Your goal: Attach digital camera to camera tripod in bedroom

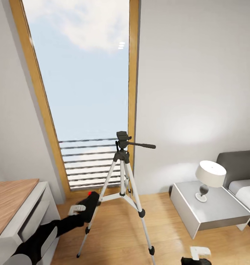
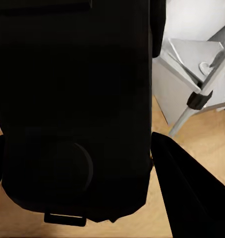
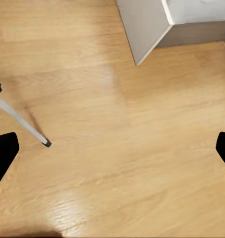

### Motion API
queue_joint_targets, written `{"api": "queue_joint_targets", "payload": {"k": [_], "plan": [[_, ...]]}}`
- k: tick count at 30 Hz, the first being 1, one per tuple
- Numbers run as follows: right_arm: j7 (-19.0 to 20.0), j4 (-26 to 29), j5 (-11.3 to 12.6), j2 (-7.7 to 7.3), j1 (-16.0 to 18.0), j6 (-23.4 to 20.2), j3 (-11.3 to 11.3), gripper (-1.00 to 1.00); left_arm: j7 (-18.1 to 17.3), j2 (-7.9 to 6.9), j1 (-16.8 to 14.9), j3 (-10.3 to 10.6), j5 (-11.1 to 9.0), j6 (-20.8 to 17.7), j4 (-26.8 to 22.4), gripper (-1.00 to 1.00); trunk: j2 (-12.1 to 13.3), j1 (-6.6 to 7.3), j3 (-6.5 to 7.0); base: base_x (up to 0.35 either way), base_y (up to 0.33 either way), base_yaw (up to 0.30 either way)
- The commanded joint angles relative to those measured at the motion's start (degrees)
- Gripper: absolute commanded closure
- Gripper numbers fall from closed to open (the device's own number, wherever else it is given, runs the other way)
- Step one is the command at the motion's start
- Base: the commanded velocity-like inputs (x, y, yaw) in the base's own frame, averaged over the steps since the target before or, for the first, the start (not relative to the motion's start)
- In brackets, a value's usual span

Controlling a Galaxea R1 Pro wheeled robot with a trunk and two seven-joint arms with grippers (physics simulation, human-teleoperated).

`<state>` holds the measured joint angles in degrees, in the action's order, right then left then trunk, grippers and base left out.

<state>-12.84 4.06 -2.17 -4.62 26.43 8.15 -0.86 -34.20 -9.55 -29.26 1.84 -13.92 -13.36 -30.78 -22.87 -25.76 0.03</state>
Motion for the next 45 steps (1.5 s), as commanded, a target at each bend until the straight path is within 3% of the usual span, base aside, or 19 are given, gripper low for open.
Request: {"api": "queue_joint_targets", "payload": {"k": [1,2,8,13,26,34,43,45], "plan": [[0.0,1.9,-0.2,0.01,0.0,0.0,-0.2,-1.0,0.9,-0.03,0.0,0.2,-0.4,-0.3,-0.2,1.0,0.0,-0.02,-0.03,0.0,0.0,0.0],[0.1,5.8,-0.1,0.16,0.0,-0.6,-0.2,-1.0,2.7,0.0,0.0,0.1,-0.2,0.1,-0.5,1.0,0.0,-0.02,-0.03,0.0,0.0,0.0],[0.4,16.6,-0.1,0.85,0.0,-4.5,0.0,-1.0,7.4,-0.22,0.0,0.1,0.0,2.9,-2.8,1.0,0.0,-0.02,-0.03,0.0,0.0,0.0],[0.4,18.9,0.2,0.96,0.0,-6.1,-0.1,-1.0,8.6,-0.38,0.0,0.0,0.1,4.0,-4.7,1.0,0.0,-0.02,-0.03,0.0,0.0,0.0],[1.4,6.3,0.5,0.87,0.0,-6.5,-0.1,-1.0,9.2,-0.57,0.0,0.0,0.1,4.5,-4.8,1.0,0.0,-0.02,-0.73,0.0,0.0,0.0],[6.1,-3.0,0.4,0.87,0.0,-6.3,-0.2,-1.0,9.4,-0.58,0.0,0.0,0.1,4.5,-4.4,1.0,0.0,-0.02,-1.47,0.0,0.0,0.0],[9.3,-5.7,0.6,0.61,-0.1,-4.9,-0.3,-1.0,9.4,-0.62,0.0,0.0,0.1,4.6,-4.4,1.0,0.0,-0.02,-2.31,0.0,0.0,0.0],[9.7,-5.9,0.7,0.7,-1.4,-4.4,-0.3,-1.0,9.5,-0.64,0.0,0.0,0.0,4.5,-4.4,1.0,0.0,-0.02,-2.5,0.0,0.0,0.0]]}}
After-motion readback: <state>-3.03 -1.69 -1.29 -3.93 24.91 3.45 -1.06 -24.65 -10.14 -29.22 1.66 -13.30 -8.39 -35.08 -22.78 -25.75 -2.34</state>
